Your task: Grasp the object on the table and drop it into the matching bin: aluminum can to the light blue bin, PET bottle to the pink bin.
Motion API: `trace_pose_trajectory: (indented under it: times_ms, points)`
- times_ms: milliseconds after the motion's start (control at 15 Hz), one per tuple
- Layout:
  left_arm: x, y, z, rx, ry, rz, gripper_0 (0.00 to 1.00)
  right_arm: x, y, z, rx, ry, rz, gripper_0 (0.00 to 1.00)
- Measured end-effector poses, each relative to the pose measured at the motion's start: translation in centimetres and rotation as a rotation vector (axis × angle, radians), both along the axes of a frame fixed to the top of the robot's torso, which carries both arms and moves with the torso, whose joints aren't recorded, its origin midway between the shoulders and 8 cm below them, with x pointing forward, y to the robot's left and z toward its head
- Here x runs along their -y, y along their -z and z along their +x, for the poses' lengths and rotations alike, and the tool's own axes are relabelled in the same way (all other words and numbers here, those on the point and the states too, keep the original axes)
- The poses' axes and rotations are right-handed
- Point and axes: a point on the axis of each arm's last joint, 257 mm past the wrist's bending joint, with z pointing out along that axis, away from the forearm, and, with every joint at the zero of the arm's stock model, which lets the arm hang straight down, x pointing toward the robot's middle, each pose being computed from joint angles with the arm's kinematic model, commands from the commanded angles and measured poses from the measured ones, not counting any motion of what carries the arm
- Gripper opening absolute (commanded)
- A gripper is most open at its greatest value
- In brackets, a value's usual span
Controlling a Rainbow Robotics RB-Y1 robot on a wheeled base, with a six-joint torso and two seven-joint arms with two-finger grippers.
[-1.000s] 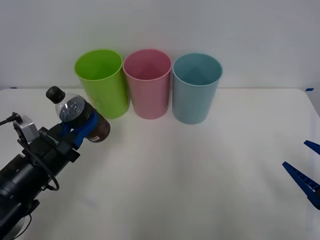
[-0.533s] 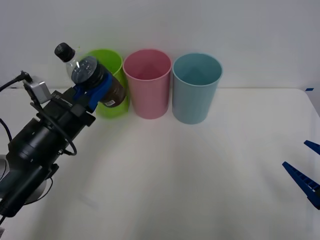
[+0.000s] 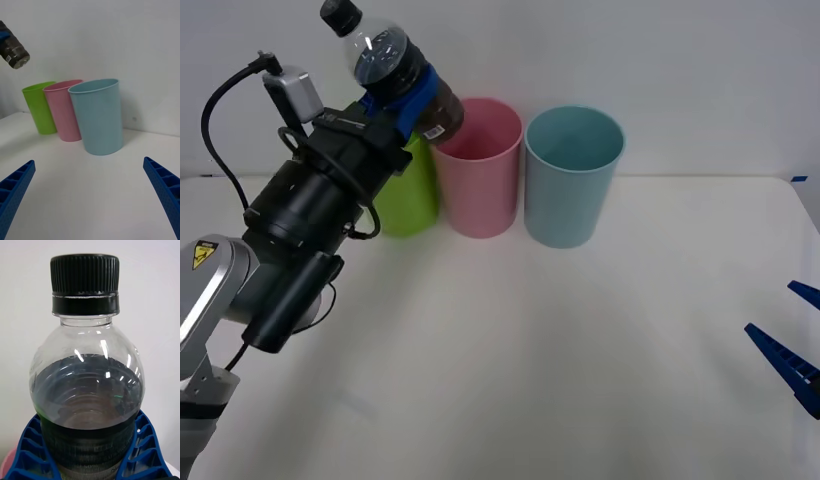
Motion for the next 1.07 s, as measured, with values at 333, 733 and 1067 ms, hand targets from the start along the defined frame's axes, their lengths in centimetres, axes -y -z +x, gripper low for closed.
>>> trace_pose_trajectory:
  times_ms: [333, 733, 1067]
  points:
    - [2.9, -1.4, 4.8, 0.009, -0.015, 0.061, 0.00, 0.0, 0.0, 0.0, 0.000, 0.000, 0.000, 1.00]
    - [4.1, -2.3, 10.1, 0.010, -0.063, 0.152, 0.00, 0.0, 0.0, 0.0, 0.000, 0.000, 0.000, 1.00]
    - [4.3, -2.2, 11.8, 0.016, -0.097, 0.202, 0.00, 0.0, 0.0, 0.0, 0.000, 0.000, 0.000, 1.00]
